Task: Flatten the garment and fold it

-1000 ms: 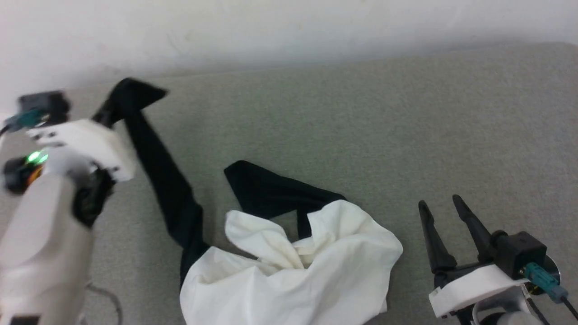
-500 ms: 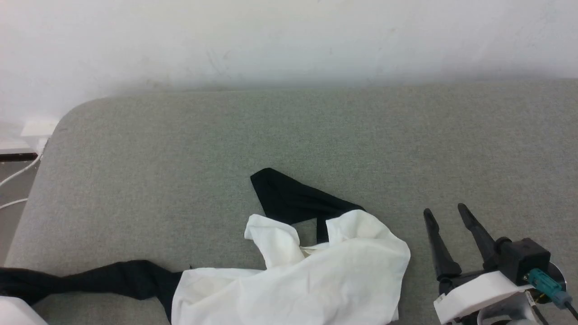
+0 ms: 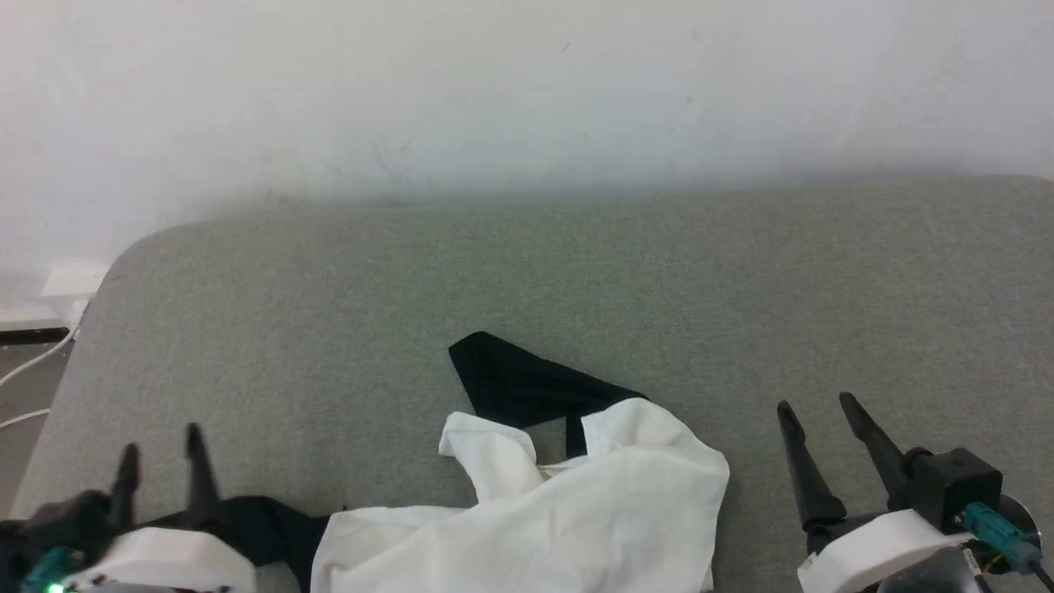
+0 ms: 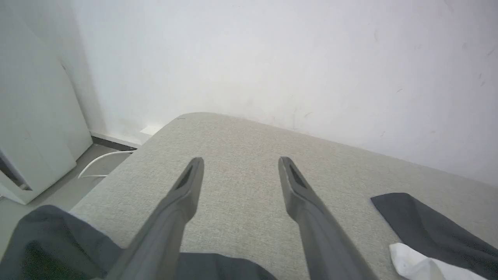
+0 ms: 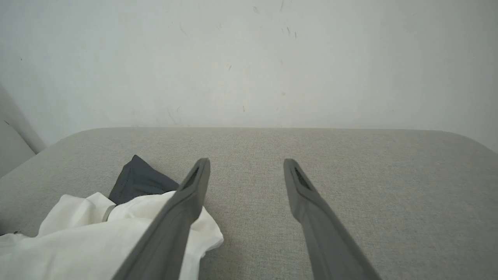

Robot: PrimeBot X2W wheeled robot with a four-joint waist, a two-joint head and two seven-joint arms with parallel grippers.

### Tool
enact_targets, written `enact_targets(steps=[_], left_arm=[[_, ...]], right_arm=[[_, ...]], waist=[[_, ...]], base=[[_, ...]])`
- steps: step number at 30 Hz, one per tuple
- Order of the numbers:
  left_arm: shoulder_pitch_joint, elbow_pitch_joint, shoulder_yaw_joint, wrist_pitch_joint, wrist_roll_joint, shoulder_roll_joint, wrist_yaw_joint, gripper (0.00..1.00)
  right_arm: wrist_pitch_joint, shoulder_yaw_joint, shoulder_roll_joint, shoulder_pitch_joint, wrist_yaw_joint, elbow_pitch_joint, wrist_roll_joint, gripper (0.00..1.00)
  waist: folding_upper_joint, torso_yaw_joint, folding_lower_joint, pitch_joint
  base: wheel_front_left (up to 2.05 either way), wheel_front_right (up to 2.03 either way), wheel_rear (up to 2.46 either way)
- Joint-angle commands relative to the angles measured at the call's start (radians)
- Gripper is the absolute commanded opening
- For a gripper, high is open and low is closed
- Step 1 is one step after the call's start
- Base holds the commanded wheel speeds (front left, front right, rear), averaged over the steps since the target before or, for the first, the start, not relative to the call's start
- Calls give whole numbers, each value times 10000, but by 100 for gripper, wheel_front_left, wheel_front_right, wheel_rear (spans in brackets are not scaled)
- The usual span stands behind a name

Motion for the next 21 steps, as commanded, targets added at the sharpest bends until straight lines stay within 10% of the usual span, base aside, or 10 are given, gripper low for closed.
enact_targets(steps=[1,12,21], left_arm=[[126,-163,-175,-170,199,-120,-95,100],[585,-1397,-1462,-765,1804,-879,-408,100],[354,-1554,-1620,-785,2276,-1442,-843,100]], right_arm=[[19,-47,17,88,-21,-76,-54,100],[623,-410,17,-62,-21,483,274,100],[3612,537,-590,-1930,-21,2712,712,100]], waist=[[0,-39,1,-37],[0,187,1,-8],[0,977,1,323]], base=[[0,0,0],[0,0,0],[0,0,0]])
